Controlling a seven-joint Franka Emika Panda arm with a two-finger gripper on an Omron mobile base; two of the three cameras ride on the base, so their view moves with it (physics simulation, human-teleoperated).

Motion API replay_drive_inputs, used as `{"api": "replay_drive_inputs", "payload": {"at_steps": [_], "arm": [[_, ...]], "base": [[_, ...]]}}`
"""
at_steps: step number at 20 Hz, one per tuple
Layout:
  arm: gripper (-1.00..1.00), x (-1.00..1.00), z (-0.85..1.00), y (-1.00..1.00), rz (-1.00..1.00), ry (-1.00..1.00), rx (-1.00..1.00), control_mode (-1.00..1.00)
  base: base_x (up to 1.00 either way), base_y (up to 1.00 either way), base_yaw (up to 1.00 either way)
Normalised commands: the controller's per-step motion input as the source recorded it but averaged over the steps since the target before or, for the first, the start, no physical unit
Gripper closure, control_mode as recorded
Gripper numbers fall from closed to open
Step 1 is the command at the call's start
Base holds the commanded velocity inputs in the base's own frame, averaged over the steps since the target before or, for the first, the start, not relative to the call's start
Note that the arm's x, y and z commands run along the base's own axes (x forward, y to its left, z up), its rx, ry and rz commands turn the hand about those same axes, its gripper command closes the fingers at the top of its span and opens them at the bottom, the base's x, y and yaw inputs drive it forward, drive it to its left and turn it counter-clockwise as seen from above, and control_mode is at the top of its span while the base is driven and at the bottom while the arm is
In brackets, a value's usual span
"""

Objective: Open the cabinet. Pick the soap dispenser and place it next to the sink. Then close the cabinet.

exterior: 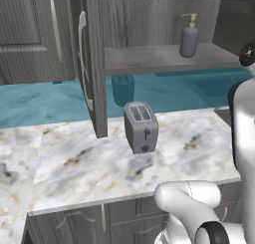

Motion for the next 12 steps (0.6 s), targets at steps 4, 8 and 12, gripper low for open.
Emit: {"api": "replay_drive_inputs", "payload": {"at_steps": [4, 8, 12], "arm": [[-1.00, -0.63, 0.21, 0.29, 0.05, -0.10, 0.04, -1.00], [-1.00, -0.88, 0.36, 0.50, 0.00, -0.05, 0.03, -1.00], [-1.00, -0.71, 0.14, 0.81, 0.00, -0.05, 0.03, -1.00]], "base": [[0.00, 0.00, 0.00], [0.00, 0.00, 0.00], [0.00, 0.00, 0.00]]}}
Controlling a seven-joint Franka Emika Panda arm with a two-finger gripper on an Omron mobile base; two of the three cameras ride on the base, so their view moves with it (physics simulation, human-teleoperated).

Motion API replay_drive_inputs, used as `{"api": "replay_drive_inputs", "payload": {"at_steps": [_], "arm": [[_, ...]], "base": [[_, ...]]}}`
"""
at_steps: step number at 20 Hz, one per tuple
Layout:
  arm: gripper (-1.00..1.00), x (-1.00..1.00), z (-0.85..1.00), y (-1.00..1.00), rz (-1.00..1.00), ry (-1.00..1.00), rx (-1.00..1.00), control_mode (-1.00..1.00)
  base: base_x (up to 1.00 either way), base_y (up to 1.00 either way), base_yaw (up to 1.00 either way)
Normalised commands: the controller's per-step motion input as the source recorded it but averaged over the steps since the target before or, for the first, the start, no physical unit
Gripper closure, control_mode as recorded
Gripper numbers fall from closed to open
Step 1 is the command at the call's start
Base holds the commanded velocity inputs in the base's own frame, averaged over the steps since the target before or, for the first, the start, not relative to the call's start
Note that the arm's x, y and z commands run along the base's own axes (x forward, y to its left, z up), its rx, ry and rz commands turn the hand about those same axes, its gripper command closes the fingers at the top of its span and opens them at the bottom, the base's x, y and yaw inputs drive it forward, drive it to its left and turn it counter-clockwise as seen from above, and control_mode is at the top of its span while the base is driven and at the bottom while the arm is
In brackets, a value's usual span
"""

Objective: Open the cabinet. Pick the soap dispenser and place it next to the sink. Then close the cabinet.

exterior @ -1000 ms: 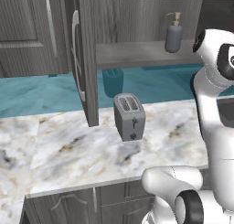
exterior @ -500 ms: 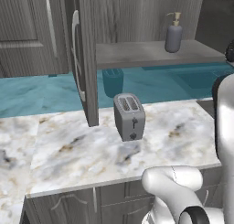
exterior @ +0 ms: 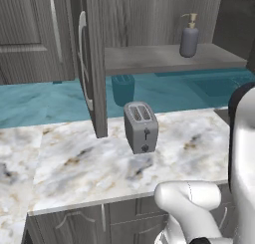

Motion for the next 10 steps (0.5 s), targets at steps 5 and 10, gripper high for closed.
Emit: {"api": "replay_drive_inputs", "payload": {"at_steps": [5, 10], "arm": [[-1.00, -0.28, 0.00, 0.99, 0.06, -0.09, 0.16, -1.00], [-1.00, -0.03, -0.10, 0.94, 0.15, -0.15, 0.33, -1.00]], "base": [[0.00, 0.00, 0.00], [0.00, 0.00, 0.00]]}}
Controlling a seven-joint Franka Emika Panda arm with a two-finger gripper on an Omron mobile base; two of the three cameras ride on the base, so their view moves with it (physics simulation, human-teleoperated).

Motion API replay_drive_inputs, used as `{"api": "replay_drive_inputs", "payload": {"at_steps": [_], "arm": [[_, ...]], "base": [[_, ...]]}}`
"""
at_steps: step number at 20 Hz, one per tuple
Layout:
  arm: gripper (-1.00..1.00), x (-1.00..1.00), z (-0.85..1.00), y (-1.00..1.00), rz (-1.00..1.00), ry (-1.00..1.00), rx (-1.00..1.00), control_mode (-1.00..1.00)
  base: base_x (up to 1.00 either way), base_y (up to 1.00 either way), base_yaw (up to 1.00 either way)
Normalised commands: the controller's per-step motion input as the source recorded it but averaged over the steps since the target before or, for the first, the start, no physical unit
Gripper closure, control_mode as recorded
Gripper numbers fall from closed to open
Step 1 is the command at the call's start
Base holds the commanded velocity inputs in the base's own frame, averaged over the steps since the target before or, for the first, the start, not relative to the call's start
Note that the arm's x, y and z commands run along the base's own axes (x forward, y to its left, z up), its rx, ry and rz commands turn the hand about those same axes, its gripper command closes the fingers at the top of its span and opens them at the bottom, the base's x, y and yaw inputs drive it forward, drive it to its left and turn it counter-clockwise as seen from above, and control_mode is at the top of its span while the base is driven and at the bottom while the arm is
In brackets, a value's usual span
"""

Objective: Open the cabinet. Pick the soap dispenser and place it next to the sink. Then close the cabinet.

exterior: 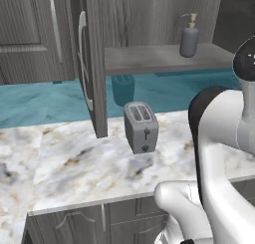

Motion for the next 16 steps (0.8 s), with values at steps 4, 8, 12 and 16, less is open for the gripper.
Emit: {"api": "replay_drive_inputs", "payload": {"at_steps": [4, 8, 12, 16], "arm": [[-1.00, 0.74, -0.19, 0.42, 0.28, -0.12, 0.44, -1.00], [-1.00, 1.00, -0.08, 0.00, 0.39, -0.11, 0.41, -1.00], [-1.00, 1.00, -0.11, 0.00, 0.39, -0.18, 0.40, -1.00], [-1.00, 1.00, -0.55, 0.00, 0.32, -0.16, 0.32, -1.00]], "base": [[0.00, 0.00, 0.00], [0.00, 0.00, 0.00], [0.00, 0.00, 0.00], [0.00, 0.00, 0.00]]}}
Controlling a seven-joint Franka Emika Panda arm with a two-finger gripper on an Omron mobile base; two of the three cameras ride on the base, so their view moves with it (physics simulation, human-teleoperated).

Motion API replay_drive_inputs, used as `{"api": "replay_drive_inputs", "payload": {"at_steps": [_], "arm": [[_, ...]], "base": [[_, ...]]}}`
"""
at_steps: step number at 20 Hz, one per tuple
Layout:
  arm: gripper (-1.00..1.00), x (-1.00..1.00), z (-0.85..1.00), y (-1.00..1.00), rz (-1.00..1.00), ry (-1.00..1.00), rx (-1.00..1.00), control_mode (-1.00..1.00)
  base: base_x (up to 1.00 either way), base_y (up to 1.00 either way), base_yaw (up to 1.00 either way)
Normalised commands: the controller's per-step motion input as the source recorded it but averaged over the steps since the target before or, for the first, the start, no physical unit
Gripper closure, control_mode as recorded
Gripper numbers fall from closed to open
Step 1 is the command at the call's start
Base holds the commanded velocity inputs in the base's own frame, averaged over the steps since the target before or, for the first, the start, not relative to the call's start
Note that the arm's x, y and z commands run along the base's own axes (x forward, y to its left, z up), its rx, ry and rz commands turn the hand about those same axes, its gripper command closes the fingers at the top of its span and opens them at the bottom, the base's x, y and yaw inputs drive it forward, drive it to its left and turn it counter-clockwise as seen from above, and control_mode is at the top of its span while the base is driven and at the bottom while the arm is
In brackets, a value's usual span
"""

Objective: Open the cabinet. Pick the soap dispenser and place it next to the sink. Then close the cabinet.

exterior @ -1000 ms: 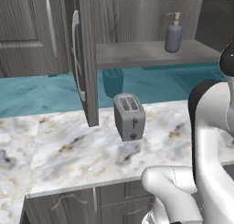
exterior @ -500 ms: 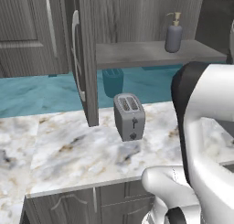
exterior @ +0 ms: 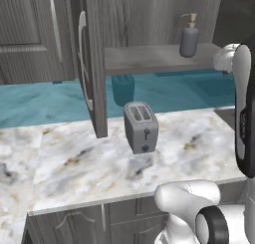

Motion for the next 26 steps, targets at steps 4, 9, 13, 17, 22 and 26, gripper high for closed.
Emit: {"api": "replay_drive_inputs", "payload": {"at_steps": [4, 9, 13, 17, 22, 26], "arm": [[-1.00, 1.00, -0.54, 0.00, 0.29, -0.25, 0.30, -1.00], [-1.00, 0.43, 0.05, 0.00, 0.19, -0.26, 0.10, -1.00], [-1.00, 0.20, 0.05, 0.00, 0.20, -0.20, -0.13, -1.00], [-1.00, 0.06, 0.10, 0.00, 0.15, -0.12, -0.15, -1.00], [-1.00, 0.00, 0.59, 0.00, 0.05, 0.00, -0.18, -1.00], [-1.00, 0.01, 0.57, 0.00, 0.00, 0.08, -0.15, -1.00]], "base": [[0.00, 0.00, 0.00], [0.00, 0.00, 0.00], [0.00, 0.00, 0.00], [0.00, 0.00, 0.00], [0.00, 0.00, 0.00], [0.00, 0.00, 0.00]]}}
